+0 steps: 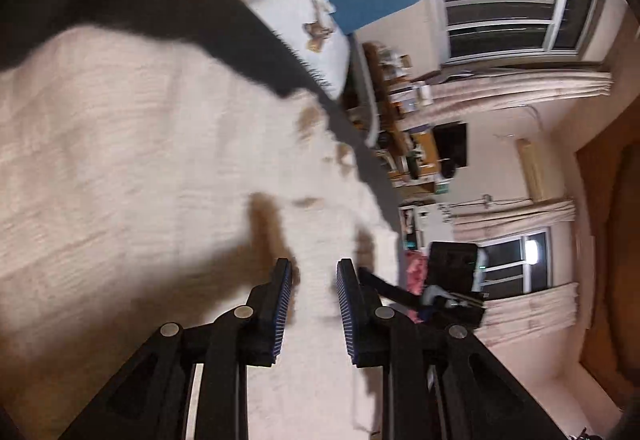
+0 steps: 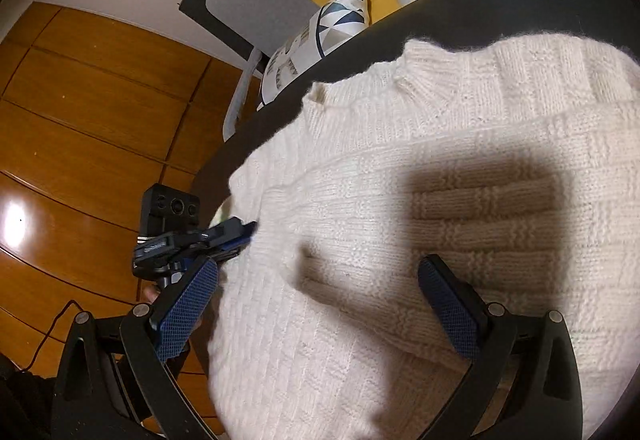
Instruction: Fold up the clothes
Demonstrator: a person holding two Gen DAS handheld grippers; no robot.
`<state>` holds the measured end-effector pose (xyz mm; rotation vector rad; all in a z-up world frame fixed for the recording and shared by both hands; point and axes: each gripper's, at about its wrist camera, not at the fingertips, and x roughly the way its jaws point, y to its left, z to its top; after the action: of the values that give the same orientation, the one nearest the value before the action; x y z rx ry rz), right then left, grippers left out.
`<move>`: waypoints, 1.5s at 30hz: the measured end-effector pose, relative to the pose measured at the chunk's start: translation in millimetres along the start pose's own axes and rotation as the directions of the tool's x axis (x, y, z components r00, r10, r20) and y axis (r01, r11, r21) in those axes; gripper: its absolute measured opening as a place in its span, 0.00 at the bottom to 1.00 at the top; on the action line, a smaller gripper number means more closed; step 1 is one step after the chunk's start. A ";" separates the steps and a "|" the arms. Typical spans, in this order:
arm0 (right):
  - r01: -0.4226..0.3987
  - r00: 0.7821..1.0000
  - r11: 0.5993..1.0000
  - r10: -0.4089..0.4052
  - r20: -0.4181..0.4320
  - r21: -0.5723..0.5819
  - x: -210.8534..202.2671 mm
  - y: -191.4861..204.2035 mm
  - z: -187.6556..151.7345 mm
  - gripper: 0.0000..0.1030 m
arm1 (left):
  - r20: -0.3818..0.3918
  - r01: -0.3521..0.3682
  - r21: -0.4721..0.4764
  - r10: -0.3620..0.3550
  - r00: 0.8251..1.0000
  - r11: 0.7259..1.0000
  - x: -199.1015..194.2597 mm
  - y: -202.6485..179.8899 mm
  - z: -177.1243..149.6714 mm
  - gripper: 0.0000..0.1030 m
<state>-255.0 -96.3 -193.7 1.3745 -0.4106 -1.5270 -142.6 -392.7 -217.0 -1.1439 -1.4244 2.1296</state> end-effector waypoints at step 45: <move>0.691 0.723 0.689 -0.666 0.185 -0.219 -22.5 1.6 -31.1 1.00 | 0.095 -0.323 0.203 0.309 0.946 0.924 37.8 -26.7 -13.0 0.02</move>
<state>-230.0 -67.5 -189.3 1.2952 0.3145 -2.1631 -160.2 -348.2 -212.1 -1.3037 -1.0516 2.4871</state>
